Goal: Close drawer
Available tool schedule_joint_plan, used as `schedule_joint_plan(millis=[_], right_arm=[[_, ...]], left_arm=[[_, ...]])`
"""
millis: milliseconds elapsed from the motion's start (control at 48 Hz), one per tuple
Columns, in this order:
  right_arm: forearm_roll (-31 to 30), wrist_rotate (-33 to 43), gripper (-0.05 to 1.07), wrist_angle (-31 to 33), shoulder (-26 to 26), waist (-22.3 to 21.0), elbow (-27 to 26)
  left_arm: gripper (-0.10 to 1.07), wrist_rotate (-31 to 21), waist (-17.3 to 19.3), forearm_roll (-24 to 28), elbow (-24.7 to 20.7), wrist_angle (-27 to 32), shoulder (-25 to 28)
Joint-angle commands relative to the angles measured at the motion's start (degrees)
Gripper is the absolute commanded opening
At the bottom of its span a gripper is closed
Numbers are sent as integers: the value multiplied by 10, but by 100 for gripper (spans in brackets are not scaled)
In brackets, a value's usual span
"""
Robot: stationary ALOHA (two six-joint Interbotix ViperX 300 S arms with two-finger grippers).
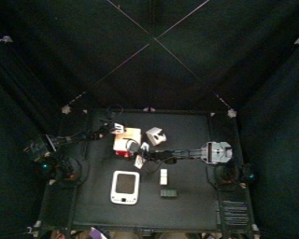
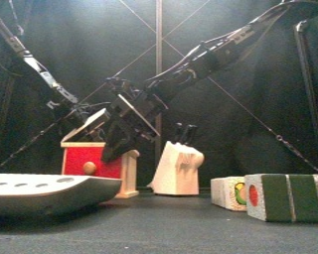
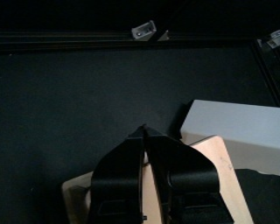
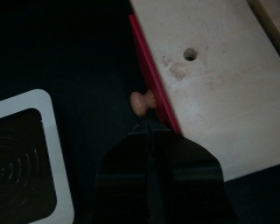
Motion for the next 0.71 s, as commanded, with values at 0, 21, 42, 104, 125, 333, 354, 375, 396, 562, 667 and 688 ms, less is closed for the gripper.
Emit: schedule_joint_plan(millis=[0, 21, 42, 104, 125, 333, 354, 375, 396, 562, 667, 688], right_arm=[[1, 3, 32, 2, -16, -23, -4], [0, 3, 32, 2, -16, -23, -5], [0, 3, 32, 1, -16, -23, -5], [0, 3, 32, -1, -17, -23, -4], [1, 3, 32, 0, -18, -23, -4], [-5, 1, 32, -4, -35, -8, -9], [-7, 1, 32, -4, -37, -5, -9], [-8, 1, 32, -4, -39, -2, -9], [-10, 1, 32, -5, -41, 1, -10], [-18, 1, 32, -6, -59, 22, -5], [-25, 1, 32, -5, -71, 33, 3], [-26, 1, 32, -5, -74, 36, 4]], left_arm=[[46, 0, -7, 0, -4, 3, -5], [46, 0, -7, 0, -4, 3, -5], [46, 0, -7, 0, -4, 3, -5], [46, 0, -7, -1, -5, 3, -10], [46, 0, -8, 0, -4, 2, -11], [45, 2, -9, 1, 4, -18, -55], [45, 2, -9, 1, 5, -19, -61], [45, 2, -9, 1, 8, -23, -67], [45, 2, -9, 1, 11, -26, -72], [45, 1, -15, 14, 35, -54, -123], [45, 2, -44, 25, 47, -57, -152], [45, 3, -54, 31, 50, -59, -160]])
